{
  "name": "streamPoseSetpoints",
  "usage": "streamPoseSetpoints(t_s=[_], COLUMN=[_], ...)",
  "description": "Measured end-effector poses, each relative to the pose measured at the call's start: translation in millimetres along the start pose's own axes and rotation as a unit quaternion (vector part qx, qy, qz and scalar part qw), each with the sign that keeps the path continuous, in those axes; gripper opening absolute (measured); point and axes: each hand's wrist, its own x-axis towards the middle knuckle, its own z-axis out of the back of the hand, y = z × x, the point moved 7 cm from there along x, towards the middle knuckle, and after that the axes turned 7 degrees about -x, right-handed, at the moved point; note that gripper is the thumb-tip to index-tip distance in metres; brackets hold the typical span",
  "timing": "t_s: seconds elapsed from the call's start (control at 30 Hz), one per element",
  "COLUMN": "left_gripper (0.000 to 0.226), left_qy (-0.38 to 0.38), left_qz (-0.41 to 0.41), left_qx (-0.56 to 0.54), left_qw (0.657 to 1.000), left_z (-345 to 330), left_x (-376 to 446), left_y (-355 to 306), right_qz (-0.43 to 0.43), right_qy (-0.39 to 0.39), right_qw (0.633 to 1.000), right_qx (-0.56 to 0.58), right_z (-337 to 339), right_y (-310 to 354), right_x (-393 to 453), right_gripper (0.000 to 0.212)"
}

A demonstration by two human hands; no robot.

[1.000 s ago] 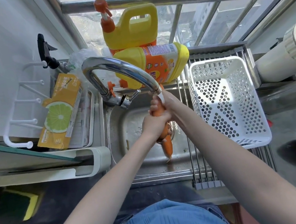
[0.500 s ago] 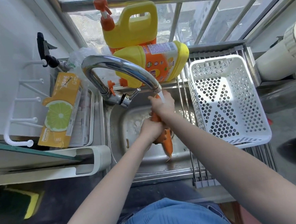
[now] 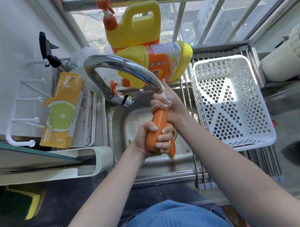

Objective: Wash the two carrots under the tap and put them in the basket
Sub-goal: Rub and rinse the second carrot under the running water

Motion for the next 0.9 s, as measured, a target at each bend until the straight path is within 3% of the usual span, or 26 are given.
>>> streamPoseSetpoints(t_s=[0.07,0.1,0.13,0.2,0.27,0.37,0.43,0.47,0.5,0.57,0.6,0.67,0.73,0.8,0.87,0.9], left_gripper=[0.018,0.019,0.018,0.01,0.011,0.019,0.016,0.018,0.02,0.024,0.026,0.034,0.047,0.046,0.041,0.044], left_qy=[-0.069,-0.143,-0.237,-0.406,-0.519,-0.601,-0.629,-0.632,-0.626,-0.582,-0.553,-0.505,-0.493,-0.481,-0.455,-0.437], left_qz=[-0.014,-0.024,-0.046,-0.09,-0.131,-0.155,-0.143,-0.129,-0.117,-0.112,-0.113,-0.131,-0.157,-0.179,-0.193,-0.184], left_qx=[0.023,0.053,0.092,0.172,0.273,0.423,0.49,0.496,0.486,0.444,0.428,0.426,0.501,0.564,0.589,0.607], left_qw=[0.997,0.988,0.966,0.893,0.8,0.66,0.586,0.581,0.599,0.672,0.706,0.739,0.694,0.647,0.639,0.638], left_z=[9.3,19.6,30.9,53.6,64.8,64.0,65.0,67.8,72.6,81.9,81.5,75.8,68.6,51.9,32.7,26.9], left_x=[-1.3,-2.4,-6.2,-13.9,-17.8,-27.1,-36.2,-39.9,-41.6,-40.1,-37.6,-30.9,-25.0,-17.8,-7.9,-2.0], left_y=[-4.3,-5.5,-7.1,-10.2,-14.3,-20.0,-27.2,-30.8,-34.3,-39.4,-40.9,-45.0,-55.0,-60.2,-62.3,-62.7], right_qz=[-0.021,-0.062,-0.076,-0.043,0.002,0.033,0.004,-0.009,-0.022,-0.022,-0.002,0.051,0.068,-0.03,-0.159,-0.198], right_qy=[-0.01,-0.058,-0.157,-0.33,-0.415,-0.422,-0.402,-0.389,-0.365,-0.283,-0.258,-0.274,-0.317,-0.325,-0.251,-0.188], right_qw=[0.999,0.995,0.975,0.893,0.815,0.769,0.673,0.62,0.575,0.524,0.528,0.593,0.723,0.866,0.92,0.933], right_qx=[-0.027,-0.061,-0.138,-0.303,-0.405,-0.479,-0.621,-0.681,-0.732,-0.803,-0.809,-0.755,-0.61,-0.379,-0.256,-0.234], right_z=[-4.5,-3.3,7.3,25.1,28.4,27.4,18.1,13.0,10.5,11.3,13.8,25.9,43.6,68.6,78.7,73.7], right_y=[-4.9,-7.6,-5.8,5.9,11.3,6.2,12.7,18.4,22.1,22.8,24.8,33.9,33.6,8.2,-21.9,-31.3], right_x=[3.8,6.0,7.1,0.3,-7.2,-7.3,-4.0,-2.4,-1.2,2.1,0.0,-9.8,-21.7,-25.1,-23.1,-22.3], right_gripper=[0.038,0.045,0.049,0.043,0.035,0.032,0.038,0.04,0.043,0.045,0.044,0.038,0.042,0.062,0.075,0.069])
